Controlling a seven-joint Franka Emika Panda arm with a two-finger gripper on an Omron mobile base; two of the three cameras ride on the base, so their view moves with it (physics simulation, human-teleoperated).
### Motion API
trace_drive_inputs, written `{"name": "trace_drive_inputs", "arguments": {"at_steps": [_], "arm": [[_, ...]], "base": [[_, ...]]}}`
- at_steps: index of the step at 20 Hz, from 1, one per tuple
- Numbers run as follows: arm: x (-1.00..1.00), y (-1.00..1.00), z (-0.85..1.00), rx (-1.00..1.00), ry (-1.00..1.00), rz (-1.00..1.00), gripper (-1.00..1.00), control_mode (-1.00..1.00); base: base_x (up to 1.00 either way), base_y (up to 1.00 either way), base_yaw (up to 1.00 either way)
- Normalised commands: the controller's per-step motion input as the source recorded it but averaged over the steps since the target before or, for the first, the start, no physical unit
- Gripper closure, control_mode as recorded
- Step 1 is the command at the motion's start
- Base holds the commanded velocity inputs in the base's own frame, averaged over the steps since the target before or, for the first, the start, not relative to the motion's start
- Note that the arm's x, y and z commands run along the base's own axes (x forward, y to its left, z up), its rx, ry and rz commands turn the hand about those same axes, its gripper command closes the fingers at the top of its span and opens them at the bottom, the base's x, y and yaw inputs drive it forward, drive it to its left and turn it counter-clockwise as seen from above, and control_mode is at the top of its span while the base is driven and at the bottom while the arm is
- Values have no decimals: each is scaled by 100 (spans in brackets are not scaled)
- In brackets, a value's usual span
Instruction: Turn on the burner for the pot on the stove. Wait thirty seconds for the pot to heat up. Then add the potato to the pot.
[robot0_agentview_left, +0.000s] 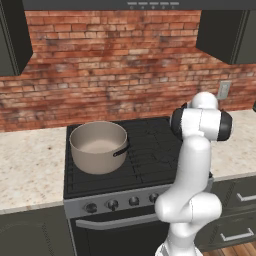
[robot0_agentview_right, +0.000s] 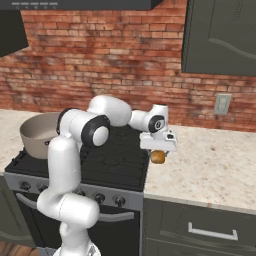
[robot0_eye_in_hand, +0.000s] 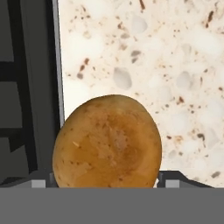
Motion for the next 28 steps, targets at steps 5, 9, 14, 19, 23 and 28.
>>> {"name": "trace_drive_inputs", "arguments": {"at_steps": [5,9,14,19,23,28], "arm": [[-62,1,10,17,-9,0,100,-100],[-24,16,82,-1,-32,2,100,-100],[-3,44,68,-2,-16,7,100,-100],[0,64,54,-1,-5,7,100,-100],[-2,70,62,-1,-5,5,100,-100],[-2,75,60,-1,-3,4,100,-100]], "base": [[0,0,0],[0,0,0],[0,0,0],[0,0,0],[0,0,0],[0,0,0]]}}
